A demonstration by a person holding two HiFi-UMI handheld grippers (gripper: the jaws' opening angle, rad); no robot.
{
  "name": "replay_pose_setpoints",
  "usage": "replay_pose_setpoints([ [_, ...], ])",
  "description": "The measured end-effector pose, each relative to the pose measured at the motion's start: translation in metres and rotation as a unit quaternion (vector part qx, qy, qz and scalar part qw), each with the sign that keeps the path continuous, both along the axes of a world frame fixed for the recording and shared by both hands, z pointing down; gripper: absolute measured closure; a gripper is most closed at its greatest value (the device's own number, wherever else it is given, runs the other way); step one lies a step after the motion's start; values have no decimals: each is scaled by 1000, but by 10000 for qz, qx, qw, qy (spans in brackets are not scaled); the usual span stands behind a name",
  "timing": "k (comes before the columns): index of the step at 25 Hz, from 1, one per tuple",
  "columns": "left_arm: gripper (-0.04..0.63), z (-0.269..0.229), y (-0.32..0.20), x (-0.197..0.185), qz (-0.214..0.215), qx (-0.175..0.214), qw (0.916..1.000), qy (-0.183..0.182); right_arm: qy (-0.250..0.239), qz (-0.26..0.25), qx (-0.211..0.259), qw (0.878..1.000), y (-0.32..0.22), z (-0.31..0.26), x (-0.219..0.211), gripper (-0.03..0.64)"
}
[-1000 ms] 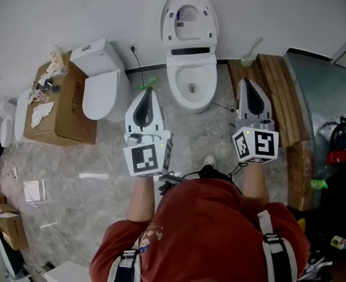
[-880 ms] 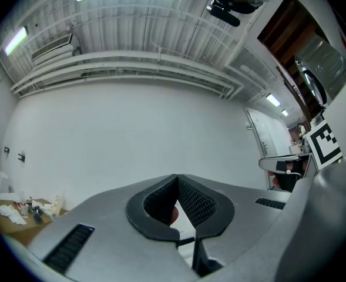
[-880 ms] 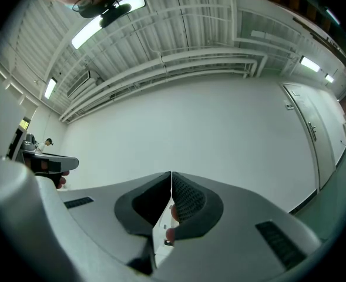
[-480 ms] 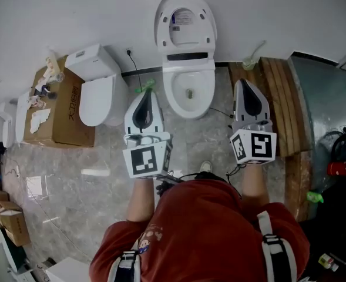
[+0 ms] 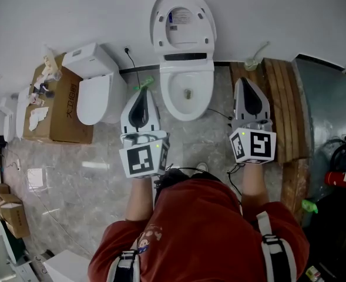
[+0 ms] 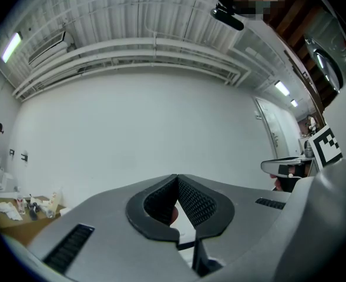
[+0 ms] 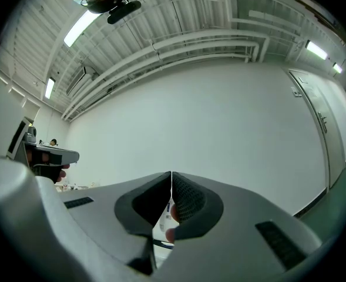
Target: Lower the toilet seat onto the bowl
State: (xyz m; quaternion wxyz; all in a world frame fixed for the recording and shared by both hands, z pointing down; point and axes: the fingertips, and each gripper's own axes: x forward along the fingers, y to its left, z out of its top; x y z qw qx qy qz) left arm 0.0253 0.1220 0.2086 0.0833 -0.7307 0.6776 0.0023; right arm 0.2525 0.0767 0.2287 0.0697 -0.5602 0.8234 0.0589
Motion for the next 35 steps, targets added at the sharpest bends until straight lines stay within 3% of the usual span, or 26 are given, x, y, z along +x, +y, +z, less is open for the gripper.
replay_pose_setpoints([
  [11,583,11,-33,-10,28,-57,10000,8,97,-46,-130,9999,-28,14,-15,601],
  [35,583,19,-167,-111,804,68,9954,525,494,489,-158,9975,-142,3,-137,601],
])
